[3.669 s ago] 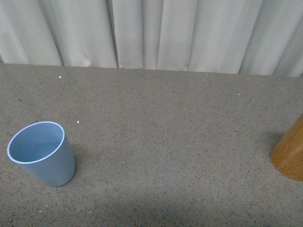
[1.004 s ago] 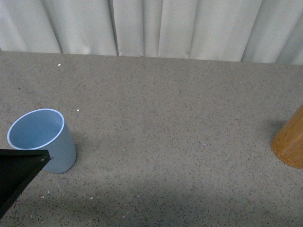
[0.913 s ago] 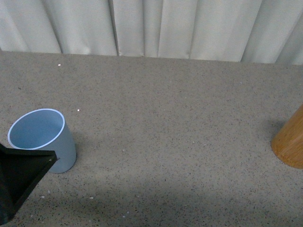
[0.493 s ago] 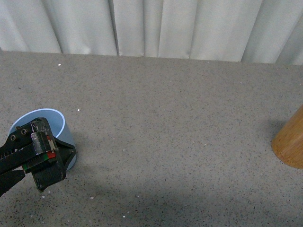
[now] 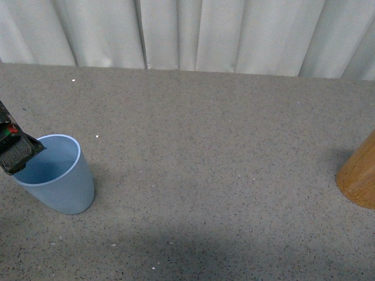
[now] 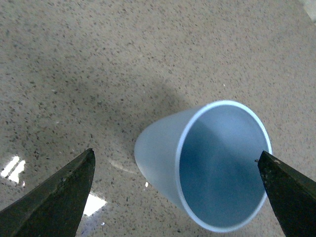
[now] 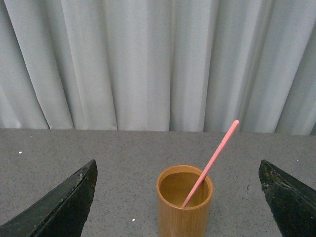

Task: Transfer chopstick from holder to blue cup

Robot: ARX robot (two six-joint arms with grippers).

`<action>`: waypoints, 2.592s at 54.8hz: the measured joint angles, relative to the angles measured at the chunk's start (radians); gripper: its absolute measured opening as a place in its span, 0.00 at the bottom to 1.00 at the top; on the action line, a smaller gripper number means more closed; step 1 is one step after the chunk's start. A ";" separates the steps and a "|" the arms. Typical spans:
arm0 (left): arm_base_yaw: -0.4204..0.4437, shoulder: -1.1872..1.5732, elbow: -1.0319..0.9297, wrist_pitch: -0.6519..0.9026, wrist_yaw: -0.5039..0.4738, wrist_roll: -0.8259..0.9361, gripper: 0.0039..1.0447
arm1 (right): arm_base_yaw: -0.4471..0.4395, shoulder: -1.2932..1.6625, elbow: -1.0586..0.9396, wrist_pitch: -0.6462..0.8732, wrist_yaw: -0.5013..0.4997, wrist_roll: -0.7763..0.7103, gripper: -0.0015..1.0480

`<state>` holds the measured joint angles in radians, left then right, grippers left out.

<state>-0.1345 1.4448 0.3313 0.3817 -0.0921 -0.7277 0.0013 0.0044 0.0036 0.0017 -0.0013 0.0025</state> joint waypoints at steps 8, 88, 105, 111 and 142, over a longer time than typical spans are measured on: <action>0.030 0.032 0.019 -0.003 -0.031 0.000 0.94 | 0.000 0.000 0.000 0.000 0.000 0.000 0.91; -0.029 0.070 0.008 0.042 -0.010 0.037 0.03 | 0.000 0.000 0.000 0.000 0.000 0.000 0.91; -0.137 0.043 0.087 -0.002 -0.029 0.034 0.03 | 0.000 0.000 0.000 0.000 0.000 0.000 0.91; -0.188 0.039 0.108 -0.016 -0.043 0.027 0.03 | 0.000 0.000 0.000 0.000 0.000 0.000 0.91; -0.362 0.165 0.134 0.018 -0.126 -0.008 0.03 | 0.000 0.000 0.000 0.000 0.000 0.000 0.91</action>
<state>-0.4969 1.6096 0.4652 0.4000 -0.2180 -0.7361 0.0013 0.0044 0.0036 0.0017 -0.0017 0.0025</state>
